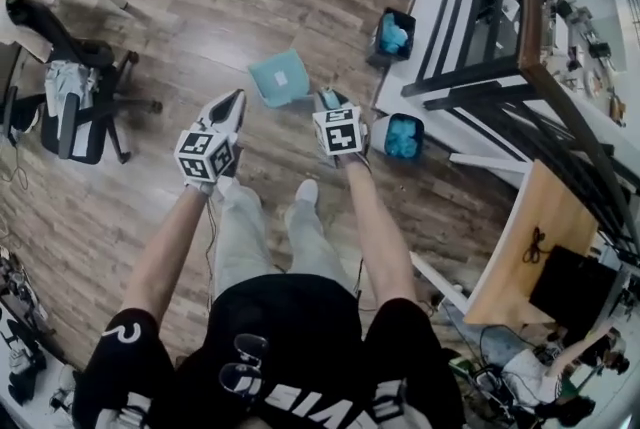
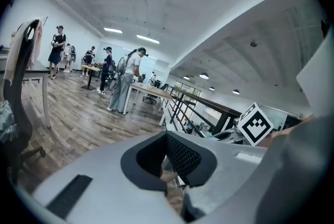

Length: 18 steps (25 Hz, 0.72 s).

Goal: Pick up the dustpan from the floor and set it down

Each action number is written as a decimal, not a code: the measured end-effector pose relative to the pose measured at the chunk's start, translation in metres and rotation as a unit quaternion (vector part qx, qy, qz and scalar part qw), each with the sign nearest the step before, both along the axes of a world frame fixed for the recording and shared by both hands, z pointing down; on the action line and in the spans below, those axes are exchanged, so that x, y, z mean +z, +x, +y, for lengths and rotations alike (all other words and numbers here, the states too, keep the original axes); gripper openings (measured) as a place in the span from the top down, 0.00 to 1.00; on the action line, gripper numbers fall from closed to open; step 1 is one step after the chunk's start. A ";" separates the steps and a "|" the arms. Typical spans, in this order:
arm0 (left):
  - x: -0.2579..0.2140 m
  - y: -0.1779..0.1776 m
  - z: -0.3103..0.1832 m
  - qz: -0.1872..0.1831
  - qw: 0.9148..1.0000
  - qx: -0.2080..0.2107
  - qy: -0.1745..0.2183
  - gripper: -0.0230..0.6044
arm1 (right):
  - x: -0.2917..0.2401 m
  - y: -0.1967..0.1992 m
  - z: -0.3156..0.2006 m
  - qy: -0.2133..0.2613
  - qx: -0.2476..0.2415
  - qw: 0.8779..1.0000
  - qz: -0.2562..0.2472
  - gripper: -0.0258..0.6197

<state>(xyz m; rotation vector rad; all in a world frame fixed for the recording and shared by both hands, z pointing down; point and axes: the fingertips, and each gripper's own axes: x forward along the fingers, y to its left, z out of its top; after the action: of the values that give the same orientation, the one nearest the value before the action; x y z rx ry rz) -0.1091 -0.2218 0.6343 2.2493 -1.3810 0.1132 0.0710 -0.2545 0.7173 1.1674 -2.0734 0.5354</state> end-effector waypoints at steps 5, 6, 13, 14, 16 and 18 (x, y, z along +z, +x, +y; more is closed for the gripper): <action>-0.051 0.022 0.005 -0.008 1.000 -0.006 0.029 0.97 | -0.080 0.031 -0.004 0.041 0.021 0.999 -0.023 0.82; -0.062 0.025 0.005 -0.009 0.999 -0.007 0.035 0.97 | -0.096 0.036 -0.005 0.048 0.024 0.998 -0.027 0.82; -0.123 0.051 0.008 -0.005 0.997 -0.029 0.070 0.97 | -0.179 0.078 -0.008 0.108 0.022 0.993 -0.045 0.82; -0.130 0.056 0.010 -0.007 0.997 -0.030 0.073 0.97 | -0.187 0.084 -0.006 0.113 0.022 0.992 -0.048 0.82; -0.142 0.066 0.013 -0.012 0.996 -0.030 0.081 0.97 | -0.202 0.095 -0.004 0.123 0.023 0.991 -0.051 0.82; -0.151 0.073 0.012 -0.020 0.995 -0.031 0.089 0.97 | -0.213 0.100 -0.003 0.129 0.023 0.990 -0.058 0.82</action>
<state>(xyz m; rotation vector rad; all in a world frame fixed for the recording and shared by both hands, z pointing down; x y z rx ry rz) -0.0360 -0.2100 0.4834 2.3568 -1.5335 0.0142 0.1711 -0.2576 0.5044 1.3610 -2.2718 0.3717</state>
